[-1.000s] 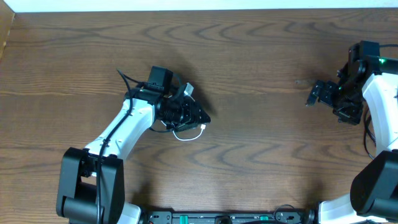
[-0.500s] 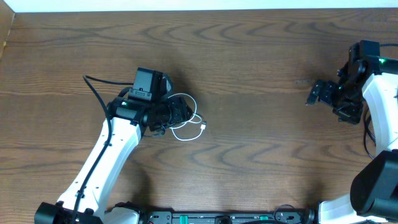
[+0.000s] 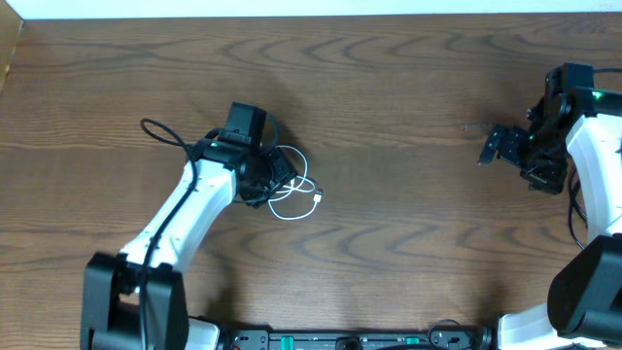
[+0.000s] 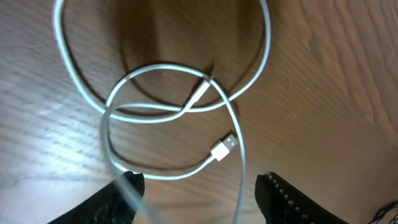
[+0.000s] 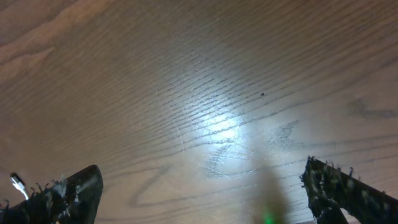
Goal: Untangle cables
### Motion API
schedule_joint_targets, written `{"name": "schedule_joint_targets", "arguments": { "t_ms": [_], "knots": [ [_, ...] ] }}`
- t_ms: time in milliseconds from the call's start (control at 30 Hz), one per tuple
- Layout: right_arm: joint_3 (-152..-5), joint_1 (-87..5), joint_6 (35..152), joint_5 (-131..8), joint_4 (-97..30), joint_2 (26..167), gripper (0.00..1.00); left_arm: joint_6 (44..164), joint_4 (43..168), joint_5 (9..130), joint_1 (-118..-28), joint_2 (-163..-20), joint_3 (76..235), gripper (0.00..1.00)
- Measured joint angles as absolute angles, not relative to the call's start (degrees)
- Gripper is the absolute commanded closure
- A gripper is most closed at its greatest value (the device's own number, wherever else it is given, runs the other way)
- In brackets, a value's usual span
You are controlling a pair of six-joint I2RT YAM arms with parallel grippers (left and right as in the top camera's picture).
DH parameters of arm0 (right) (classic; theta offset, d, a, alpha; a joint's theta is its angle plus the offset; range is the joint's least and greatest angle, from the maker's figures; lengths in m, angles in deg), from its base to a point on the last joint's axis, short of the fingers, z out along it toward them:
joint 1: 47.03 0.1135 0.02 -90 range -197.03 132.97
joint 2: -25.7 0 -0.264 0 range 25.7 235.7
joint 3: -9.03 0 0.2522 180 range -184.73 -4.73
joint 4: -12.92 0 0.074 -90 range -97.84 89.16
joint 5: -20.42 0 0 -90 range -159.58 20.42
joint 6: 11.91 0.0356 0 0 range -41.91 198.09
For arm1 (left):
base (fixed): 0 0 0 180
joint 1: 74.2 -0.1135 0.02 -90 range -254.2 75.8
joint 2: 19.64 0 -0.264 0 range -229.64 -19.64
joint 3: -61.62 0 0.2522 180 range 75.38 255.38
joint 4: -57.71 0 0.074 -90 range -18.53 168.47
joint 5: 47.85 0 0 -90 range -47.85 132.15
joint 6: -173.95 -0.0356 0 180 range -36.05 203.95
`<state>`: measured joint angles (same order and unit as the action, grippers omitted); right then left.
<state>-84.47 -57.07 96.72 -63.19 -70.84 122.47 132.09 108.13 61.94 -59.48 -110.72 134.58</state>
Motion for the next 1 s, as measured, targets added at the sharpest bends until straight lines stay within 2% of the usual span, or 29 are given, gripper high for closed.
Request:
{"name": "schedule_joint_targets", "arguments": {
  "t_ms": [67,100,133,167,333,567,700,800,1000],
  "knots": [
    [-84.47,-57.07,96.72,-63.16,-70.81,122.47,0.01,132.92,107.15,62.42,-59.48,-111.86,134.51,0.50],
    [-84.47,-57.07,96.70,-63.16,-70.84,122.47,0.01,133.62,105.64,62.71,-59.48,-112.28,134.36,0.62],
    [-84.47,-57.07,96.72,-63.16,-70.86,122.47,0.01,134.19,103.26,62.90,-59.48,-112.63,134.32,0.86],
    [-84.47,-57.07,96.72,-63.16,-70.92,122.47,0.01,134.67,101.47,63.03,-59.48,-112.65,134.25,0.92],
    [-84.47,-57.07,96.72,-63.19,-71.47,122.47,0.01,133.49,95.04,63.25,-59.46,-112.65,134.21,0.92],
    [-84.47,-56.63,93.84,-60.65,-70.86,122.47,0.01,117.87,93.34,64.04,-55.22,-106.59,134.45,0.93],
    [-84.47,-54.49,85.53,-51.12,-70.14,122.50,0.01,111.22,92.85,69.87,-51.11,-99.18,137.33,0.93],
    [-84.45,-51.06,77.38,-38.66,-68.67,122.50,0.01,108.82,91.11,76.76,-48.99,-93.02,138.89,0.93],
    [-84.45,-43.71,72.35,-21.02,-64.63,122.47,0.01,107.59,89.84,81.24,-47.83,-87.36,138.89,0.92]
  ]
}}
